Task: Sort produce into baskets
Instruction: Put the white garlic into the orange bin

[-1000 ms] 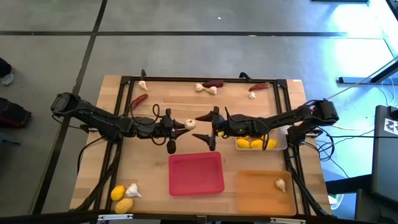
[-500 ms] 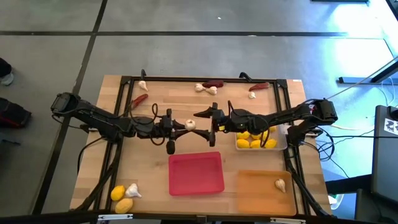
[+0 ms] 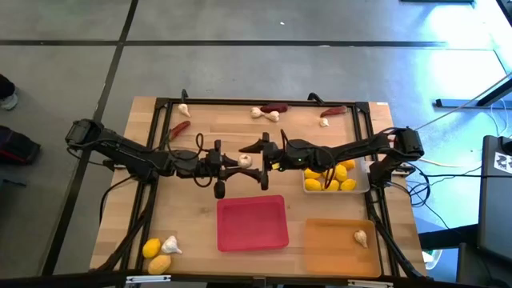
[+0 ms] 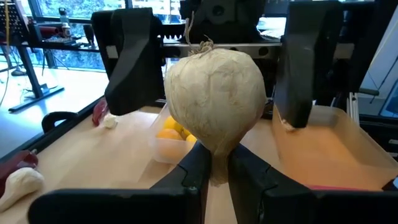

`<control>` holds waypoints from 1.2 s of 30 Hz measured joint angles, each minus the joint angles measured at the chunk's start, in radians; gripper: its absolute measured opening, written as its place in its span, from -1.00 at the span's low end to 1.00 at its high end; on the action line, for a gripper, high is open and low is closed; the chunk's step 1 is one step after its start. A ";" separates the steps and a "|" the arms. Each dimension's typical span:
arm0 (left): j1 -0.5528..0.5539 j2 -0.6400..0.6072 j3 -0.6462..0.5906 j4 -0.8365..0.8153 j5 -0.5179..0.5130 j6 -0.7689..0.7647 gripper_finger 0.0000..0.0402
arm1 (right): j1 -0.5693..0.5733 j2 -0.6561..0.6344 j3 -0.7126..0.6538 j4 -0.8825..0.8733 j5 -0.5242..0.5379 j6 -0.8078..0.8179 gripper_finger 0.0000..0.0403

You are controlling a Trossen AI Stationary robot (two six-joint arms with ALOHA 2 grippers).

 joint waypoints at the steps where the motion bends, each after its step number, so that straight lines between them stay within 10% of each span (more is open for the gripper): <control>1: 0.000 0.000 0.000 -0.001 0.000 0.004 -0.78 | 0.000 0.000 0.000 0.000 0.000 0.000 0.60; 18: 0.001 0.000 -0.001 -0.003 -0.003 0.066 -0.72 | 0.000 -0.002 0.000 -0.020 -0.011 -0.050 -0.26; 36: 0.001 -0.138 -0.004 -0.370 -0.004 0.043 -0.15 | 0.028 -0.217 -0.002 -0.544 -0.044 -0.043 -0.20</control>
